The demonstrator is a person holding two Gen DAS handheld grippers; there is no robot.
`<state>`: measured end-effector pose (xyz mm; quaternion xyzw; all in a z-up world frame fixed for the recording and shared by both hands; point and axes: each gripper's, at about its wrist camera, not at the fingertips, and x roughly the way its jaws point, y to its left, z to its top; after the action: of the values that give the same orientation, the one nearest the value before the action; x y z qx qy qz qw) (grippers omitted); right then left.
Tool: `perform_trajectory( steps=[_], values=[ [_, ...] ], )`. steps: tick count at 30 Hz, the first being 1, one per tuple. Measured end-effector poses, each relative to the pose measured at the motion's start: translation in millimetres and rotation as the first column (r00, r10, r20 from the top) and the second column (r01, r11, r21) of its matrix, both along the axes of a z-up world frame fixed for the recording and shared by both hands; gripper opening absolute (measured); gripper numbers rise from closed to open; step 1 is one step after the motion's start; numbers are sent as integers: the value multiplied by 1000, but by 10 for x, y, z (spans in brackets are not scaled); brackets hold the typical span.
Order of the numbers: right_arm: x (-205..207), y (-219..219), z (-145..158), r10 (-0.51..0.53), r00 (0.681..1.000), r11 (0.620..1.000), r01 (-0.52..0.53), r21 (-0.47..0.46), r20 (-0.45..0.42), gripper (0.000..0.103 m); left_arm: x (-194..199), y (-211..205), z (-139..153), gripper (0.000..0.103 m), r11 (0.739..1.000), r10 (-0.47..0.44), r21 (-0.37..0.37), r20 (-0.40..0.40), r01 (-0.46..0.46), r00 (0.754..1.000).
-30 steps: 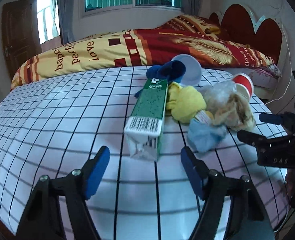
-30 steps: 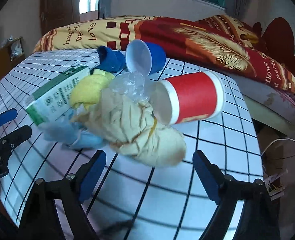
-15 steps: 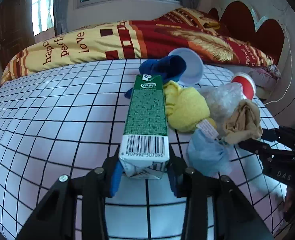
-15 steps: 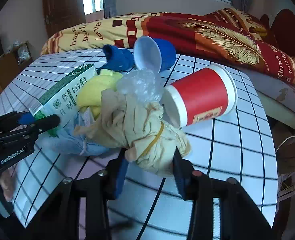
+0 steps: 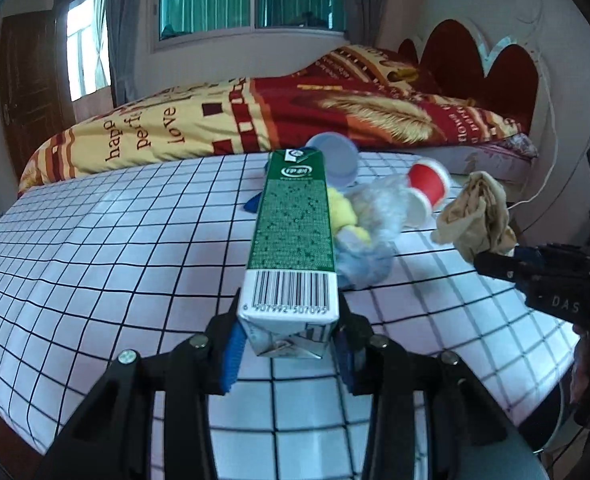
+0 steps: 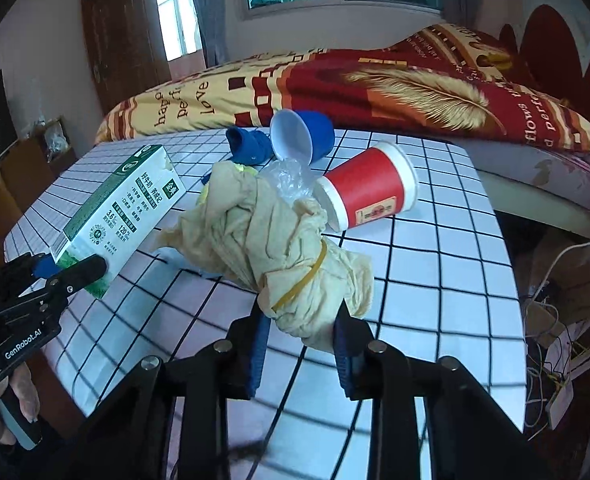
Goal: Collect trash
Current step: 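Carry the green carton and beige bundle with both tools over the black bucket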
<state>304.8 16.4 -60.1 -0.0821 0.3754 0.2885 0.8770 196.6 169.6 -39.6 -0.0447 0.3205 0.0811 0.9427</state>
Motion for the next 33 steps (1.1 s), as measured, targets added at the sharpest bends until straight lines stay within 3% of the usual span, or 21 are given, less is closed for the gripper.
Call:
perform_trajectory(
  steps=[13, 33],
  values=[
    [-595, -663, 343, -88, 995, 995, 86, 46, 41, 30, -407, -623, 202, 40, 995, -99, 31, 49, 97, 994],
    [-1352, -1786, 547, -268, 961, 962, 263, 72, 71, 30, -778, -1459, 341, 40, 968, -250, 24, 68, 249, 966]
  ],
)
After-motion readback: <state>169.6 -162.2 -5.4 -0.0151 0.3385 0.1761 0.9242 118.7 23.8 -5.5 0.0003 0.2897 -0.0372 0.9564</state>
